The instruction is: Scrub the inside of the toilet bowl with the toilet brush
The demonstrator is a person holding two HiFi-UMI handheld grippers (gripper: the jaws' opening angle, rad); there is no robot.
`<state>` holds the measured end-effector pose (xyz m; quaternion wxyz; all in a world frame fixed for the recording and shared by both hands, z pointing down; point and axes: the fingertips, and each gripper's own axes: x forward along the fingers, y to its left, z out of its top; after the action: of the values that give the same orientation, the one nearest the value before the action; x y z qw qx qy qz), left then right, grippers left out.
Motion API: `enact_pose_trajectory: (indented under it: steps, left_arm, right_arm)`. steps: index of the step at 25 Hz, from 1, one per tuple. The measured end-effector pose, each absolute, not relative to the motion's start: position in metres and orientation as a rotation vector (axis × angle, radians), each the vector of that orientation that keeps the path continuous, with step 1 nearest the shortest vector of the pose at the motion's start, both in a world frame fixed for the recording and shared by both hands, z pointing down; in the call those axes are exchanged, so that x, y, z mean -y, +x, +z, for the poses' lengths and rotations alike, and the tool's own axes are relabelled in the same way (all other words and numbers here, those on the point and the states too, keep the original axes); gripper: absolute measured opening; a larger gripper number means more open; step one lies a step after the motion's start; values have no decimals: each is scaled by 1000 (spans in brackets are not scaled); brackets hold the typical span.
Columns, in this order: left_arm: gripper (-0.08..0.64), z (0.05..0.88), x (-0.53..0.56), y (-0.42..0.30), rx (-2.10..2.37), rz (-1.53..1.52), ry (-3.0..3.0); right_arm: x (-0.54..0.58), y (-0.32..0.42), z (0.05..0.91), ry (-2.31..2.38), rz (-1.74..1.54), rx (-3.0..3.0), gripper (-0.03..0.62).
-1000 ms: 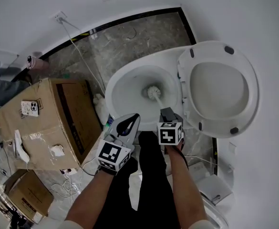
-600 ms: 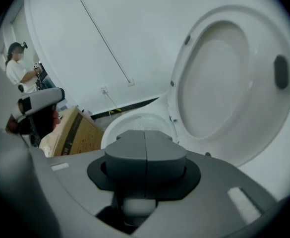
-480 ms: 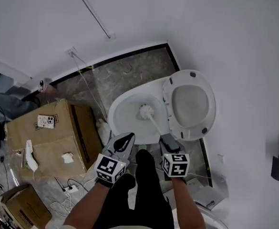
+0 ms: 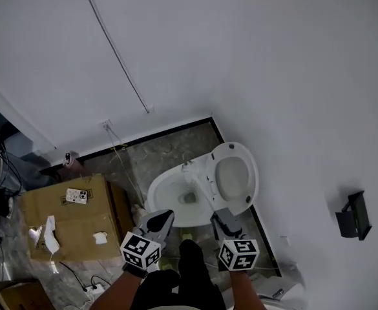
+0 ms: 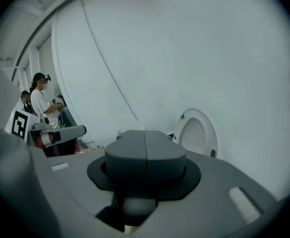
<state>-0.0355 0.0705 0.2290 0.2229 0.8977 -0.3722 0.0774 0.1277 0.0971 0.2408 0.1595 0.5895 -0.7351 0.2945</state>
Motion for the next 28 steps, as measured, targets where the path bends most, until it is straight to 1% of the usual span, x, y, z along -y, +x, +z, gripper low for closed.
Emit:
enact_pose_trajectory:
  steps: [4,7,12,28]
  left_arm:
    - [6,169,-73,-38,1036,146,2520]
    - [6,129,-74,-35,1035,98,2568]
    - [6,79,-74,-38,1050,24,2612]
    - [6,-48,-66,-55,1141,-38,2722]
  right_arm:
    - [-99,123,167,1750,710,2203,164]
    - [-101,118,129,1773,631,2258,164]
    - [-107,110,91,1789,562,2313,164]
    - [-105,98,-40,1860,274,2432,164]
